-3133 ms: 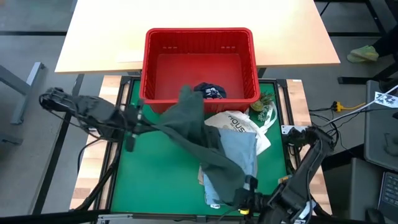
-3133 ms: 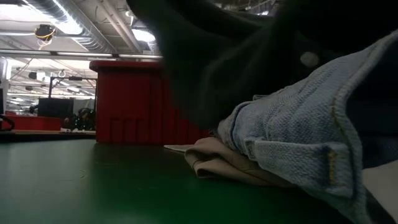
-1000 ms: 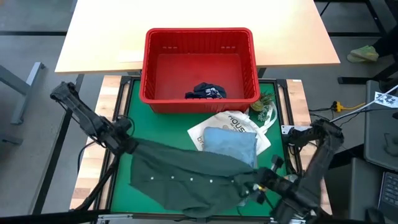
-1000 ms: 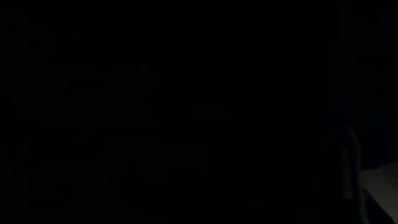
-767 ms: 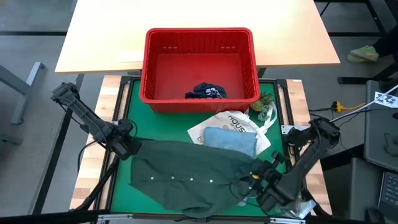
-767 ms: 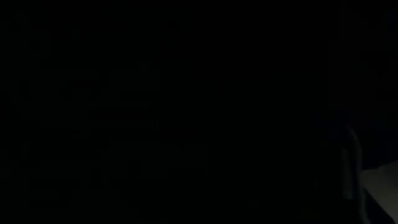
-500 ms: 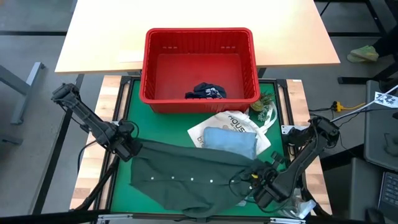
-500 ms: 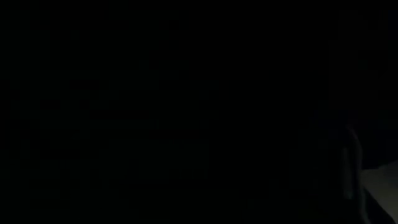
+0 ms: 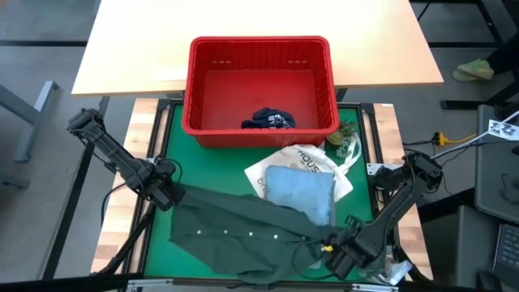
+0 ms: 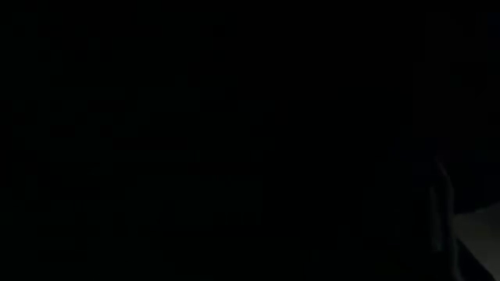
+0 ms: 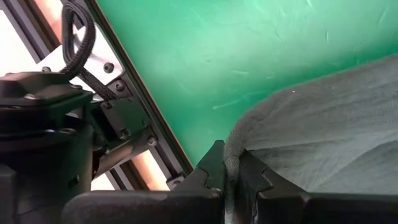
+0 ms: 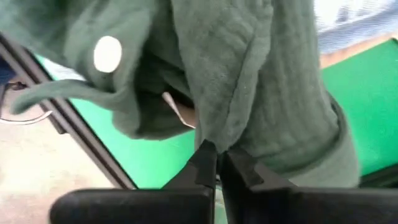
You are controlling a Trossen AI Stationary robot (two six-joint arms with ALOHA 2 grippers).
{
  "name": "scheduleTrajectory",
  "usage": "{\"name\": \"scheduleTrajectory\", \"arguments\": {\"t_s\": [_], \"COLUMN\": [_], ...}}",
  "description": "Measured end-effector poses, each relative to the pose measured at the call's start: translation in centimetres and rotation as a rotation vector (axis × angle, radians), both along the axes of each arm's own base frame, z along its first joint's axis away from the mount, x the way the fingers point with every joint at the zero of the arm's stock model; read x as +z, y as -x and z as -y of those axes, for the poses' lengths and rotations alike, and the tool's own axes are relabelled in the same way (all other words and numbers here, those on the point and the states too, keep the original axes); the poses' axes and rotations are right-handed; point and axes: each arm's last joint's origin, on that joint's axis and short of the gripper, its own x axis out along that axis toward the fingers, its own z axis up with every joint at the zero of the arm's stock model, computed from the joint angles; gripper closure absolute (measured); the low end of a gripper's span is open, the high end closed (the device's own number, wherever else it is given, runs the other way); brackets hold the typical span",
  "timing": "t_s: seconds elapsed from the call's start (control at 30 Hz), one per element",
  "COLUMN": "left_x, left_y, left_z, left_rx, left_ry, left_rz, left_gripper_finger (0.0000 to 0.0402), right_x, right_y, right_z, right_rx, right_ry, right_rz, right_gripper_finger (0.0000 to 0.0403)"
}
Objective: Fold Laundry from Bin
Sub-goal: Fold the green polo shirt
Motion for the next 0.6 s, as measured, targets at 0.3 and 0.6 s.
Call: {"name": "scheduleTrajectory", "arguments": {"t_s": [0.3, 0.6], "left_x": [0.0, 0.0], "left_y": [0.0, 0.0], "left_z": [0.0, 0.0], "left_rx": [-0.011, -0.012], "left_ry": [0.007, 0.007], "left_rz": [-0.004, -0.003], "left_gripper_finger": [0.0401, 0.0401], "right_x": [0.1, 2.2], "right_y": [-0.8, -2.3], "right_z": [0.4, 2.2], "right_rx": [-0.118, -0.079], "right_ry": [-0.095, -0.228], "right_rz": [-0.088, -0.179], "right_gripper_finger": [0.0300, 0.0252]}}
